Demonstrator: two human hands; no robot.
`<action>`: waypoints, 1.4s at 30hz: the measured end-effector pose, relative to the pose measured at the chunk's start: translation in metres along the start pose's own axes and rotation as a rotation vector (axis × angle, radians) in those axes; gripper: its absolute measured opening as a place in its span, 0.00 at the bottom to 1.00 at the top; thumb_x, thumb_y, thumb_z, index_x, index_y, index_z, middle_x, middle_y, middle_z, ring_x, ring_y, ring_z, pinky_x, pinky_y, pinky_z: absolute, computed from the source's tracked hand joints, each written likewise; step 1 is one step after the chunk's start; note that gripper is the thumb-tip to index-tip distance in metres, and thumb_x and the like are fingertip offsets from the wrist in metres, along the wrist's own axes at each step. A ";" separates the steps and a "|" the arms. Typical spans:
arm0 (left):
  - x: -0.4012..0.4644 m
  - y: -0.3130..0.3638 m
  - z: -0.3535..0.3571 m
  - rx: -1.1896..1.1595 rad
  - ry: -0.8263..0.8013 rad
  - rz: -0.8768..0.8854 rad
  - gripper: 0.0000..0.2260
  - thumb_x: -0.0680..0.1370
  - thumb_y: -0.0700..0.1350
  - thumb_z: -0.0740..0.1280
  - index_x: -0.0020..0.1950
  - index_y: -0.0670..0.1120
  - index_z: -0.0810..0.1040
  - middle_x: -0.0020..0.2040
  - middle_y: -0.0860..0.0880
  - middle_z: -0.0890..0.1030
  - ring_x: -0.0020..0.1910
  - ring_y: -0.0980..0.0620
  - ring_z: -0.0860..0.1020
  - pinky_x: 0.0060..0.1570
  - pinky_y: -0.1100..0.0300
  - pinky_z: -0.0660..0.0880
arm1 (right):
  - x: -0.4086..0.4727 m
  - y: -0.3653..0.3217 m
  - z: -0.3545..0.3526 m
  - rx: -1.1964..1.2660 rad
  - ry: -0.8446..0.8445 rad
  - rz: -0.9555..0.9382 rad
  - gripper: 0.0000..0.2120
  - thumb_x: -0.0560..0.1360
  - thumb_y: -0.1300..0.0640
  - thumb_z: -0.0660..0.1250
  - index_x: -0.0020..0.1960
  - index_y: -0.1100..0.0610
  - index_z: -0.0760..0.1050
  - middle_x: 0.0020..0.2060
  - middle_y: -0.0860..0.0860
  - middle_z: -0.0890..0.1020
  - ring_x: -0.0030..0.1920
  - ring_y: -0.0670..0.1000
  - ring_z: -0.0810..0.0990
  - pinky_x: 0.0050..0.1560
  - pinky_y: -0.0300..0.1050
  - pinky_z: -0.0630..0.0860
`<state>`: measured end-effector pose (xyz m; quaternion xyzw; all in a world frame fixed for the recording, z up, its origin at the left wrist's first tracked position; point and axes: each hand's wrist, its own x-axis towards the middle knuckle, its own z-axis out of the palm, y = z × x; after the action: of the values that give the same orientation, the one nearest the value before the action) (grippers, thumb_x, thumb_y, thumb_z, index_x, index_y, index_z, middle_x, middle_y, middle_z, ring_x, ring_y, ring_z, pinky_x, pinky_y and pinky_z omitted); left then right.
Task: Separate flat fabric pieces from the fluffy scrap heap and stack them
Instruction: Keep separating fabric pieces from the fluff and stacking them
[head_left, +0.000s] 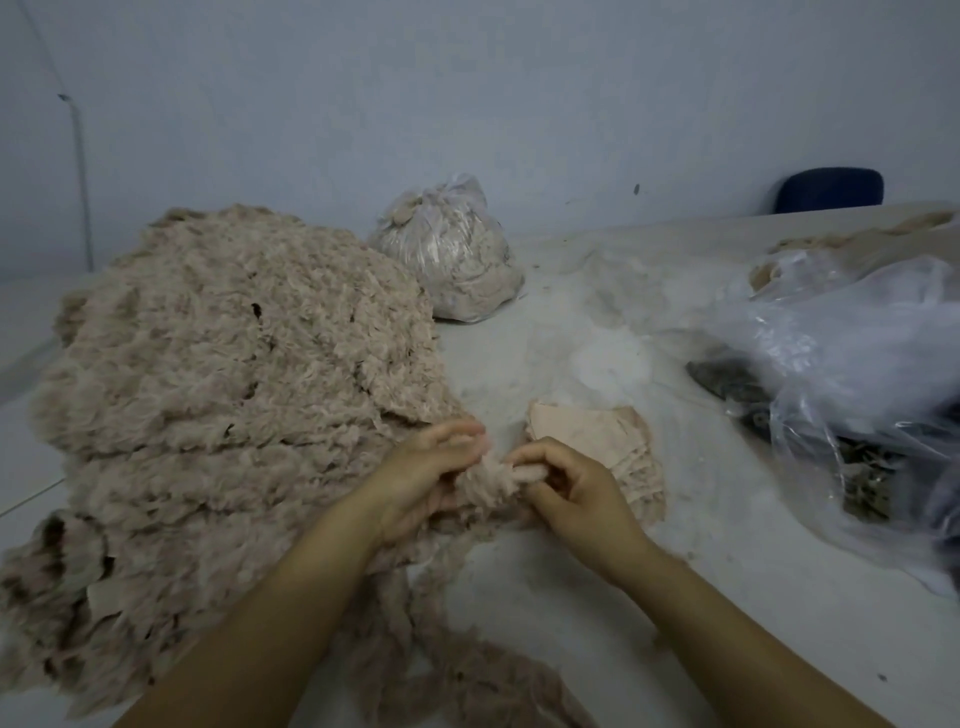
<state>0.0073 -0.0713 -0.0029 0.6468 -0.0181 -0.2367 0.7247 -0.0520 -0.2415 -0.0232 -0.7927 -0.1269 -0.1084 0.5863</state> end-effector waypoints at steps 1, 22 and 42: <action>0.001 0.001 0.001 -0.010 0.045 0.051 0.05 0.73 0.40 0.68 0.49 0.44 0.79 0.44 0.44 0.80 0.38 0.52 0.79 0.36 0.59 0.78 | -0.001 0.001 0.000 -0.044 0.009 0.004 0.16 0.75 0.68 0.66 0.45 0.46 0.77 0.37 0.39 0.80 0.38 0.40 0.77 0.40 0.33 0.72; -0.004 0.007 -0.009 -0.255 0.293 0.261 0.09 0.80 0.34 0.59 0.50 0.42 0.78 0.38 0.47 0.84 0.33 0.56 0.82 0.41 0.61 0.80 | 0.011 0.001 0.005 0.098 0.272 0.214 0.13 0.77 0.61 0.65 0.35 0.53 0.72 0.19 0.47 0.72 0.20 0.46 0.71 0.23 0.36 0.65; -0.011 0.002 0.032 0.554 0.041 0.516 0.10 0.68 0.46 0.76 0.45 0.57 0.80 0.40 0.55 0.81 0.38 0.64 0.78 0.42 0.70 0.74 | 0.030 -0.012 -0.007 0.275 0.134 0.338 0.21 0.75 0.43 0.65 0.46 0.63 0.82 0.39 0.58 0.85 0.41 0.56 0.85 0.44 0.50 0.81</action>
<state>-0.0128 -0.0966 0.0068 0.7971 -0.2293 -0.0192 0.5583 -0.0275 -0.2424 -0.0005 -0.7062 0.0334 -0.0428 0.7059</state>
